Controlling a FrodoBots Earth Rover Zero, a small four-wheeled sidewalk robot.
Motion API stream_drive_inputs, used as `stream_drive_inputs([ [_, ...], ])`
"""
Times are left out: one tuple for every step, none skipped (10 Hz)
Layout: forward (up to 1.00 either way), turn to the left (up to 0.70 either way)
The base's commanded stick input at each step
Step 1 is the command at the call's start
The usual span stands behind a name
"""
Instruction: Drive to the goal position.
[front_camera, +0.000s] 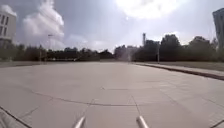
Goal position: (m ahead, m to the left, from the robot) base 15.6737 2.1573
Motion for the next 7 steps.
stream_drive_inputs([
  [0.70, 0.05],
  [0.70, 0.05],
  [0.70, 0.05],
  [0.70, 0.05],
  [0.70, 0.05],
  [0.70, 0.05],
  [0.70, 0.05],
])
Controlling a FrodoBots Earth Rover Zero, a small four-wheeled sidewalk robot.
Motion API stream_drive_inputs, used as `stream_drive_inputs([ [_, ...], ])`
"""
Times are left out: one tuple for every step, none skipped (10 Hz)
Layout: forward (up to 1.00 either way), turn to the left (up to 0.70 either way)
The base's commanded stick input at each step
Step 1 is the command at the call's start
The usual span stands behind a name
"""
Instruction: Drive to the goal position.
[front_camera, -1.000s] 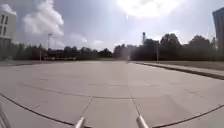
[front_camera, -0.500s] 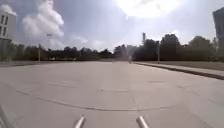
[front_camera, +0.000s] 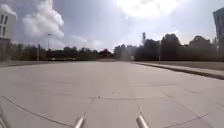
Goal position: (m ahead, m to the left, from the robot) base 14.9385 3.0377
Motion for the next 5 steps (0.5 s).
stream_drive_inputs([
  [0.70, 0.05],
  [0.70, 0.05],
  [0.70, 0.05],
  [0.70, 0.05],
  [0.70, 0.05],
])
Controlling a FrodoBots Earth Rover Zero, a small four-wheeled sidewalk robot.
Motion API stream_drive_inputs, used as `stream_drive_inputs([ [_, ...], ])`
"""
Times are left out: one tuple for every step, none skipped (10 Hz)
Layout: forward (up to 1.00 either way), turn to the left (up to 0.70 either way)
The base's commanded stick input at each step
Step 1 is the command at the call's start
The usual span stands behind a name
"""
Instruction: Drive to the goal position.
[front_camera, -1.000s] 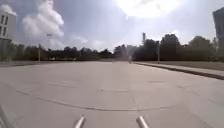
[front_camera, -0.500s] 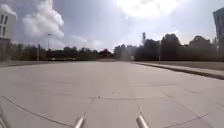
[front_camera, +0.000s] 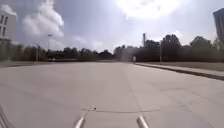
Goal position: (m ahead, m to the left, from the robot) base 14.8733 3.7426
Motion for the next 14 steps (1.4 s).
stream_drive_inputs([
  [0.70, 0.05],
  [0.70, 0.05],
  [0.70, 0.05],
  [0.70, 0.05],
  [0.70, 0.05],
  [0.70, 0.05],
  [0.70, 0.05],
  [0.70, 0.05],
  [0.70, 0.05],
  [0.70, 0.05],
  [0.70, 0.05],
  [0.70, 0.05],
  [0.70, 0.05],
  [0.70, 0.05],
])
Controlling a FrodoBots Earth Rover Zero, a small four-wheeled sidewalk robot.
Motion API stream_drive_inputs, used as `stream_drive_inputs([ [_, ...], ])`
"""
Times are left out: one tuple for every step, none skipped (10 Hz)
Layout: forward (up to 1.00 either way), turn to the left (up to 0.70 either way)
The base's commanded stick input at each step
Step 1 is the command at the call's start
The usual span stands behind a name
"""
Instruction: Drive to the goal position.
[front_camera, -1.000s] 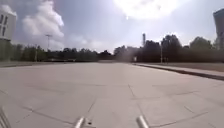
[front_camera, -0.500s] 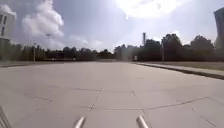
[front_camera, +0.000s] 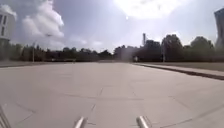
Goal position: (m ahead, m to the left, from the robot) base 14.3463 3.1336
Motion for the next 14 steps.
stream_drive_inputs([
  [0.70, 0.05],
  [0.70, 0.05],
  [0.70, 0.05],
  [0.70, 0.05],
  [0.70, 0.05],
  [0.70, 0.05],
  [0.70, 0.05],
  [0.70, 0.05],
  [0.70, 0.05],
  [0.70, 0.05],
  [0.70, 0.05],
  [0.70, 0.05],
  [0.70, 0.05],
  [0.70, 0.05],
])
